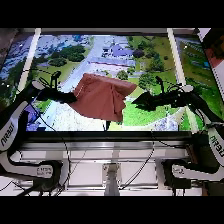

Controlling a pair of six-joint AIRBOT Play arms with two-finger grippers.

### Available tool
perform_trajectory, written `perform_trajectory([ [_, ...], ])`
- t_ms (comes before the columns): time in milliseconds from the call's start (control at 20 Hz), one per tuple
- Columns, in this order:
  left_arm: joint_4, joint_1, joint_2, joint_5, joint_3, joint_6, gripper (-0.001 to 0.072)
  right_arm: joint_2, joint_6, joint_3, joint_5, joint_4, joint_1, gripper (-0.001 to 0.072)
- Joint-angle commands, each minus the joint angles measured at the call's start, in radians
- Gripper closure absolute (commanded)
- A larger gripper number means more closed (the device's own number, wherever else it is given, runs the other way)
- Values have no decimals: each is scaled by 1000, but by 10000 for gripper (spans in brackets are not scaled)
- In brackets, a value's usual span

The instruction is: Fold the clothes and pants, and hang the long-sleeved shirts on hangers.

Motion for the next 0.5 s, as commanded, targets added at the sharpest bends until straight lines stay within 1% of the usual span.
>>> perform_trajectory([
  [0,21,-1,-2,-21,1,3,360,0,0,0,5,1,1,219],
  [50,22,-3,-1,-33,1,4,384,0,0,0,5,0,1,220],
  [100,22,-3,-1,-53,1,4,504,0,0,0,5,0,1,220],
  [150,22,-3,-1,-80,1,7,687,0,0,0,5,0,1,220],
  [250,22,-3,-1,-138,1,75,694,0,0,0,5,0,1,220],
  [300,22,-3,1,-161,1,97,694,0,0,0,4,0,1,220],
  [350,22,-3,4,-181,2,98,695,0,0,0,2,1,1,221],
  [400,22,-2,14,-195,3,97,696,0,0,0,2,5,1,250],
  [450,22,-2,34,-201,3,97,696,0,0,0,1,17,1,321],
])
